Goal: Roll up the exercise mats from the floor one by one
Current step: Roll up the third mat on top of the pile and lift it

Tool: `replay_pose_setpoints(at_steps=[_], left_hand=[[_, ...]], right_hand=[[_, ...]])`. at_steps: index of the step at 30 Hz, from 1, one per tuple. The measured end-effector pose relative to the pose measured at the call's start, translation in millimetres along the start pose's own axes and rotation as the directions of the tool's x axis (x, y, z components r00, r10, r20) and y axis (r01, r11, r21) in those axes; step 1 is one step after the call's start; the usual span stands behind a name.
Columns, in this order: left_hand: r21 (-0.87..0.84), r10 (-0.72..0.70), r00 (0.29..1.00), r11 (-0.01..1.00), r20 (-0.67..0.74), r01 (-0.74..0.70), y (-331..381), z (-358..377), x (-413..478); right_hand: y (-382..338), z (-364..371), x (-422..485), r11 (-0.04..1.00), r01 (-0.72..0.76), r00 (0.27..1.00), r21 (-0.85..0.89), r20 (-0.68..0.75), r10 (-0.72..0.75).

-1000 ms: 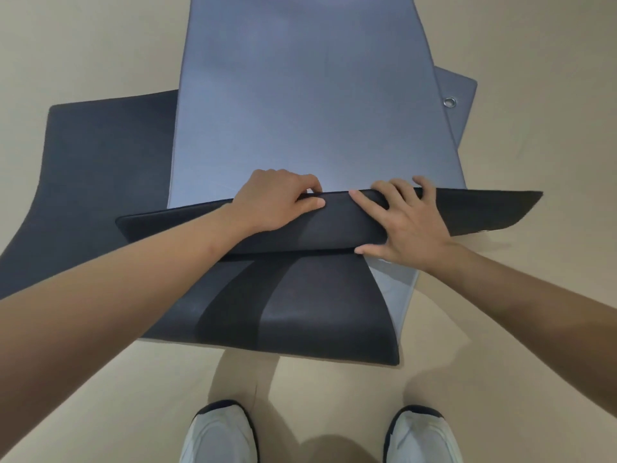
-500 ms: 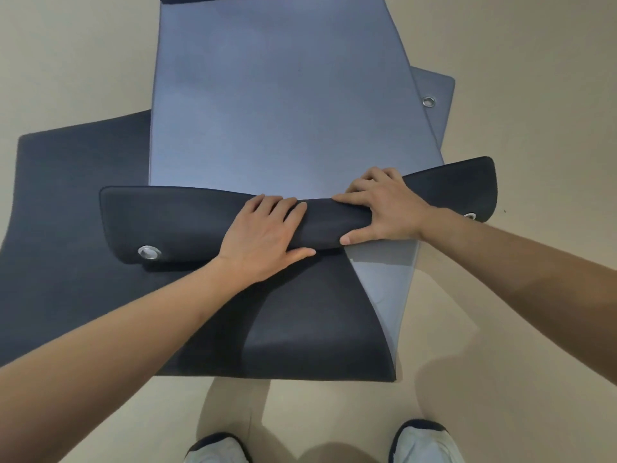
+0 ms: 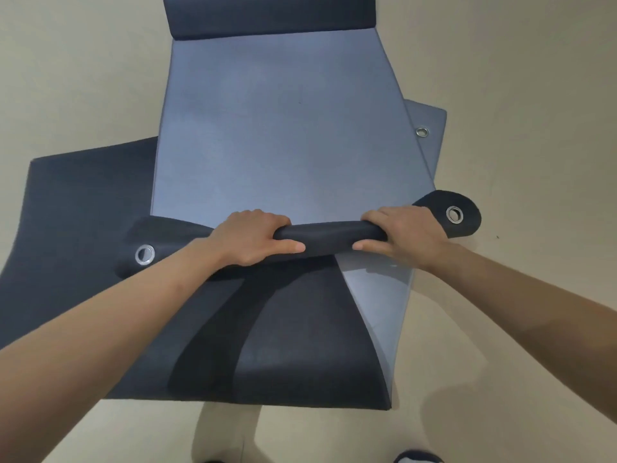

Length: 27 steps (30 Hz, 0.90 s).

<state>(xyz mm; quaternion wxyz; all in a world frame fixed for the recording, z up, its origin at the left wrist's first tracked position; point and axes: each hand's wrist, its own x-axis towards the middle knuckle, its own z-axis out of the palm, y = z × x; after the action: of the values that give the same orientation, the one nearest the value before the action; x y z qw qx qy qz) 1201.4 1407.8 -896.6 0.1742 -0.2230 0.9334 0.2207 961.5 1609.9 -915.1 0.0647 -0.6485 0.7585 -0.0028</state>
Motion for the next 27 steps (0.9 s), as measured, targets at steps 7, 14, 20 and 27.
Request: replay_pose_setpoints(at_steps=[7, 14, 20, 27], left_hand=[[-0.149, 0.036, 0.982, 0.989, 0.187, -0.008, -19, -12, -51], [0.255, 0.152, 0.91, 0.965, -0.386, -0.053, -21, 37, -68], [0.361, 0.237, 0.874, 0.929, -0.424, -0.077, -2, 68, -72], [0.355, 0.201, 0.939, 0.93, -0.278, -0.093, -24, 39, -27]], right_hand=[[-53, -7, -29, 0.989, 0.023, 0.999, 0.144, 0.042, -0.029], [-47, -3, 7, 0.987, 0.007, 0.985, 0.161, 0.17, -0.035], [-34, -10, 50, 0.957, -0.08, 0.94, 0.279, 0.34, -0.02], [-21, -2, 83, 0.944, -0.236, 0.9, 0.23, 0.417, 0.124]])
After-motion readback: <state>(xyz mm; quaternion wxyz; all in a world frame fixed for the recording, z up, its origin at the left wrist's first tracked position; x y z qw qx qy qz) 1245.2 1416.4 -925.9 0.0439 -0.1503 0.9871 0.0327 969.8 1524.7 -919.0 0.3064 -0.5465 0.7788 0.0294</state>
